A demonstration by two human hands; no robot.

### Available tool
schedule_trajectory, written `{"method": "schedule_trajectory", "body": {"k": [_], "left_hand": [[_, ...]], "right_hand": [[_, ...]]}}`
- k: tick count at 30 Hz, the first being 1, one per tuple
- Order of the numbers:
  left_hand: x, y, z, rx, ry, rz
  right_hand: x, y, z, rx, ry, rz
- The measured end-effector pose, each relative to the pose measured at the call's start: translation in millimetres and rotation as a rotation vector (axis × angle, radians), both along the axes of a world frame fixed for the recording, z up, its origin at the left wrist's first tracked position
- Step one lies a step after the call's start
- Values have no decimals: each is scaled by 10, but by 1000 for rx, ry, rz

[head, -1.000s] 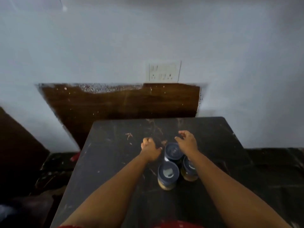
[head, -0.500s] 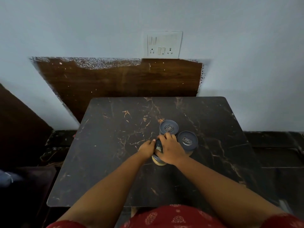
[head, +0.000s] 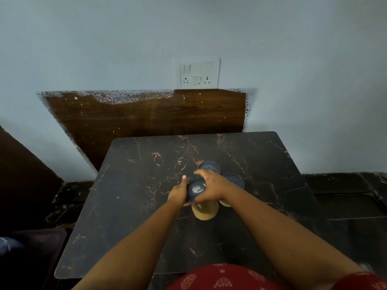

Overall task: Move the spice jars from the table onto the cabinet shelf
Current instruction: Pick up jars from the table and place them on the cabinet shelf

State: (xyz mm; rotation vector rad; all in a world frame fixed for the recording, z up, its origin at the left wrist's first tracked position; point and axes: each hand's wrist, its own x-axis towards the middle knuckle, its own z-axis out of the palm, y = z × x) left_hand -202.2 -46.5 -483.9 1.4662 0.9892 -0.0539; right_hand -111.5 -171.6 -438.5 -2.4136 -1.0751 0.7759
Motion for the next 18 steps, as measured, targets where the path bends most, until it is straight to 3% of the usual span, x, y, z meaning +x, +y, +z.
{"method": "schedule_trajectory", "body": {"k": [2, 6, 9, 12, 18], "left_hand": [[14, 53, 83, -286, -150, 147], [10, 125, 392, -647, -379, 82], [-9, 183, 617, -830, -423, 75], [-78, 340, 741, -809, -437, 29], [-307, 575, 865, -558, -392, 4]], "right_hand": [[106, 49, 238, 134, 119, -118], [122, 194, 537, 396, 386, -410], [46, 300, 555, 576, 604, -564], [-66, 418, 565, 730, 863, -700], [-284, 568, 583, 789, 897, -860]]}}
